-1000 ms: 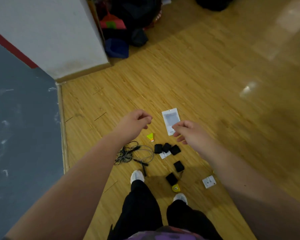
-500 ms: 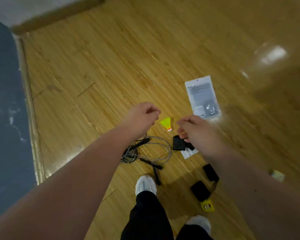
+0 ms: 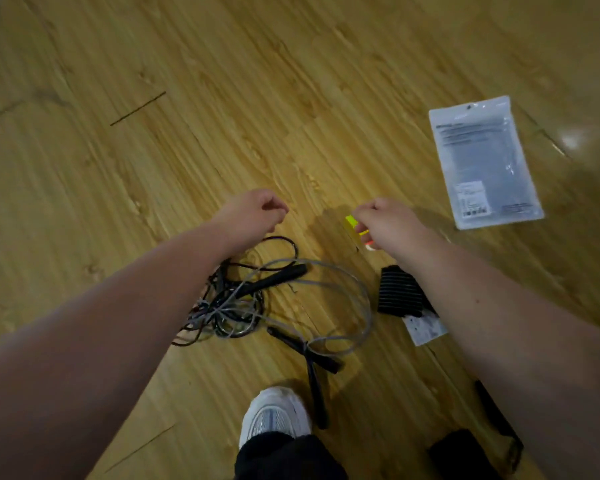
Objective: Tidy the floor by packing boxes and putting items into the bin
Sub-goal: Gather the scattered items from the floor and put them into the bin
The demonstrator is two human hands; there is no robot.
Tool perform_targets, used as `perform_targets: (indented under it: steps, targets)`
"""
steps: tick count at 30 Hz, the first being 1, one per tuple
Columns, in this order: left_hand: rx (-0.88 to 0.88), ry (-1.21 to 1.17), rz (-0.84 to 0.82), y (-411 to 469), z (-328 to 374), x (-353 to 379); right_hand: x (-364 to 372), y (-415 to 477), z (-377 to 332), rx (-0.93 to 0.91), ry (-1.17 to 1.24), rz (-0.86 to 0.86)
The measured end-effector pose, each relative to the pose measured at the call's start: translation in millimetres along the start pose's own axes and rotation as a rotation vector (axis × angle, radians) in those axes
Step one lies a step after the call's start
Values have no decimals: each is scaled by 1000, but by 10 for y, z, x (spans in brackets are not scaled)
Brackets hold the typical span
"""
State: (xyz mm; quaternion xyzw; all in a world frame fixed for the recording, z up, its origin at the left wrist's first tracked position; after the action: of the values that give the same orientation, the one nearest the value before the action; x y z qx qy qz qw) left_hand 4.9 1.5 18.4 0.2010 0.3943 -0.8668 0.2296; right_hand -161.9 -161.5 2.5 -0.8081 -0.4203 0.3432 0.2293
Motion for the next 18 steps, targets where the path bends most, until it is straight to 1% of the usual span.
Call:
perform_targets:
  steps: [3, 5, 7, 8, 9, 11, 13, 14, 15, 16, 18]
  targets:
    - [31, 34, 31, 67, -10, -39, 59, 88, -15, -23, -49, -32]
    - [29, 59, 9, 66, 9, 17, 21, 39, 21, -17, -50, -22]
    - [-14, 128, -28, 64, -22, 119, -29, -17, 72, -8, -51, 1]
    - [-58, 217, -54, 74, -71, 154, -45, -25, 83, -3, -55, 10]
    - [-127, 362, -82, 70, -149, 192, -56, -34, 112, 1, -64, 13]
    - [-326, 650, -153, 23, -392, 212, -50, 3, 174, 7, -88, 19]
    - [-491, 754, -251, -53, -678, 225, 13, 66, 227, 7, -106, 21]
    - [-519, 750, -290, -76, -808, 248, 64, 95, 240, 5, -109, 14]
    - [-509, 706, -311, -76, -909, 282, 108, 121, 251, 7, -106, 8]
    - [-473, 637, -302, -72, -980, 331, 155, 144, 270, 11, -101, 3]
    - [-361, 522, -212, -65, -1023, 389, 235, 155, 269, 11, -105, -14]
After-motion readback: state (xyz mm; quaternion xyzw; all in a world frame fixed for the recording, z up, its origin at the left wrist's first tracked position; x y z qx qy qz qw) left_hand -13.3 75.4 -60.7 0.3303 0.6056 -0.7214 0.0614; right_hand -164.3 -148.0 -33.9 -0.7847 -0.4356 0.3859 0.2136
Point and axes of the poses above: each hand's wrist, its own y-axis towards the middle knuckle, its own x-axis out of the palm, z = x × y, the point moved 5 cm from there along y, towards the middle knuckle, and after that the axes turned 2 degrees about -y, right-handed, at the moved point
